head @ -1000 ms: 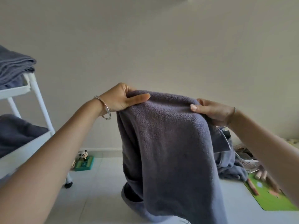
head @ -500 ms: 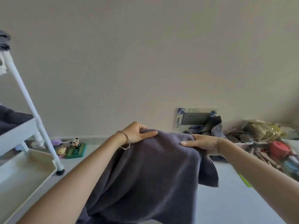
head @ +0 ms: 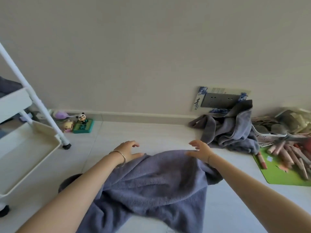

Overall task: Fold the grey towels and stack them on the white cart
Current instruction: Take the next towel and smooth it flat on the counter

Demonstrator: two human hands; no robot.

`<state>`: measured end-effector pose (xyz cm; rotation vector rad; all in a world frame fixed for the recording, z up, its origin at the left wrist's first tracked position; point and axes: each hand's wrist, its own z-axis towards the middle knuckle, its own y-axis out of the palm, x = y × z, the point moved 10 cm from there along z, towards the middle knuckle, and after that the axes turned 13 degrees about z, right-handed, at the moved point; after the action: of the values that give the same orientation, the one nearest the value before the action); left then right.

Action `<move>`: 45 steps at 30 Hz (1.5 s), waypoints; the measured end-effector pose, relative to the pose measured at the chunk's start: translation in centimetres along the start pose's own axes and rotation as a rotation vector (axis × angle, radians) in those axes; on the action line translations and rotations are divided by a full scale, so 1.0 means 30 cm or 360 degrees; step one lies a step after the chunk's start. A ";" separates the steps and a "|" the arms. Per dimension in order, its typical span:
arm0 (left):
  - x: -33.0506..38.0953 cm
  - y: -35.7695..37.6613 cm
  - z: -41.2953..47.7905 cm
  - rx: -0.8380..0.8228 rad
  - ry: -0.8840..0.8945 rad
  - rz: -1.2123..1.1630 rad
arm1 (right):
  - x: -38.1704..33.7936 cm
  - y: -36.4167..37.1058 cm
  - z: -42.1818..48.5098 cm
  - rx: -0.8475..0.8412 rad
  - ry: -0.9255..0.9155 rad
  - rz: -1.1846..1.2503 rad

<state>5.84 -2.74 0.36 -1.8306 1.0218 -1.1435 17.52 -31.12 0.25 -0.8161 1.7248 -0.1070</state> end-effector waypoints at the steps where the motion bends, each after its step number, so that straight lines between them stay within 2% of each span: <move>1: -0.037 0.012 -0.006 -0.0013 -0.0027 0.0042 | -0.034 0.061 0.008 -0.0077 -0.0068 -0.0043; 7: -0.241 0.121 -0.091 -0.0223 -0.0117 0.0378 | -0.172 0.566 -0.033 -0.0709 -0.0334 -0.0142; 10: -0.309 0.123 -0.143 -0.0142 -0.0154 0.0505 | -0.215 0.785 -0.076 -0.0927 -0.0323 -0.0124; 15: -0.405 0.075 -0.245 -0.0013 -0.0094 0.0621 | -0.283 1.008 -0.103 -0.0983 -0.0567 -0.0475; 20: -0.535 0.020 -0.370 0.0170 -0.0146 0.0621 | -0.369 1.095 -0.142 -0.1002 -0.0725 -0.0340; 23: -0.617 0.034 -0.443 0.0103 -0.0312 0.0454 | -0.382 1.124 -0.146 -0.0934 -0.0748 -0.0401; 25: -0.661 0.064 -0.480 0.0041 -0.0455 0.0176 | -0.389 1.127 -0.147 -0.0839 -0.0750 -0.0423; 29: -0.656 0.107 -0.493 0.0112 -0.0469 -0.0217 | -0.371 1.121 -0.167 -0.0956 -0.0479 0.0029; 31: -0.625 0.103 -0.487 0.0198 -0.0413 -0.0414 | -0.384 1.080 -0.168 -0.0992 -0.0443 0.0141; 33: -0.584 0.096 -0.465 0.0216 -0.0338 -0.0514 | -0.405 0.990 -0.155 -0.0911 -0.0427 0.0229; 35: -0.537 0.070 -0.431 0.0286 -0.0249 -0.0470 | -0.392 0.850 -0.105 -0.0669 -0.0388 0.0300; 38: -0.459 0.030 -0.391 0.0473 -0.0178 -0.0405 | -0.286 0.590 -0.020 -0.0170 -0.0285 0.0142; 41: -0.351 0.052 -0.355 0.0468 -0.0054 -0.0325 | -0.173 0.442 0.000 0.0078 -0.0147 -0.0063; 43: -0.284 0.097 -0.332 0.0391 0.0039 -0.0394 | -0.181 0.410 -0.027 0.0184 -0.0307 -0.0106; 45: -0.255 0.143 -0.307 0.0340 0.0048 -0.0490 | -0.256 0.443 -0.076 0.0113 -0.0671 -0.0132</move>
<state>-5.91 0.77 -2.96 -1.8416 0.6176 -1.4072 10.07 -17.52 1.04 -0.7937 1.2848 -0.0471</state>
